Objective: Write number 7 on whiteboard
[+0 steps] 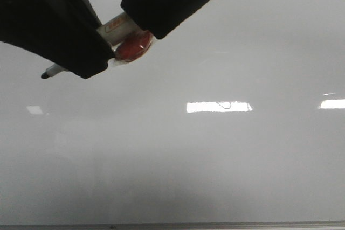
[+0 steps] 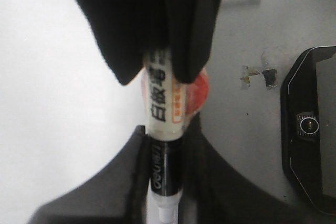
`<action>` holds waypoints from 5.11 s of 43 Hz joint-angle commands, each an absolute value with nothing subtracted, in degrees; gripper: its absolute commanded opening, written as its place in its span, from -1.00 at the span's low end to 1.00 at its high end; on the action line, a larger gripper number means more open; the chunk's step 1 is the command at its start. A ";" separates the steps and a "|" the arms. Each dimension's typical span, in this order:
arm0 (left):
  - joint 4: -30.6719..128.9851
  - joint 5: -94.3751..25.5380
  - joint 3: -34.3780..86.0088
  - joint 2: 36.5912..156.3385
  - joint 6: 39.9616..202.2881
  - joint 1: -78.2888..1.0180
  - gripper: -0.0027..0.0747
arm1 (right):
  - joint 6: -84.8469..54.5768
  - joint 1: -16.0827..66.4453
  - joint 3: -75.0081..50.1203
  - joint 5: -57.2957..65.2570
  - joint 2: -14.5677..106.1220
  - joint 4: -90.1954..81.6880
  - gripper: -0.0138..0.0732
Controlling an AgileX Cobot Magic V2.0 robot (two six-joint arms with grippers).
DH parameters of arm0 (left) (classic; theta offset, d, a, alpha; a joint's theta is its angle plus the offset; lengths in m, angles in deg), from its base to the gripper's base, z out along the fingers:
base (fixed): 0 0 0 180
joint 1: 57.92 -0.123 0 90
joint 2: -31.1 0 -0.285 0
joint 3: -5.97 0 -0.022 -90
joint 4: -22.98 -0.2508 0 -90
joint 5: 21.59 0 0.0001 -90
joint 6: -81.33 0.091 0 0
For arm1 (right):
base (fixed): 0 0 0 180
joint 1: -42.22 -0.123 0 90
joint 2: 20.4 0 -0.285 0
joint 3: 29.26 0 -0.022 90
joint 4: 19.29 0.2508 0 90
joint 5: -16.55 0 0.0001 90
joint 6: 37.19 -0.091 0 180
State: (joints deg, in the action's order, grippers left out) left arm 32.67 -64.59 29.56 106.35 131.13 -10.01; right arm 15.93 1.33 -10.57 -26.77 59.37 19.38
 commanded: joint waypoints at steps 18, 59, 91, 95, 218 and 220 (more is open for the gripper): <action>33.86 -56.73 27.59 104.91 126.00 -9.78 0.43 | 16.63 4.52 -12.24 -28.31 57.59 21.74 -0.84; 33.86 -56.19 27.59 105.29 126.00 -9.78 -0.98 | 16.58 23.45 -10.13 -21.46 53.67 25.27 -0.84; 33.86 -56.55 27.59 105.29 126.00 -9.78 -0.98 | 16.58 22.04 -25.07 -9.20 74.77 29.19 -0.84; 33.86 -56.55 27.59 105.29 126.00 -9.78 -0.98 | 16.58 22.04 -25.07 -8.55 75.20 29.19 -0.84; 34.36 -58.18 27.24 105.29 126.08 -9.78 -0.29 | 20.24 2.16 -14.78 -25.39 58.64 16.74 -0.82; 34.36 -58.18 27.24 105.29 126.08 -9.78 -0.36 | 20.24 2.16 -14.78 -25.39 58.64 16.74 -0.82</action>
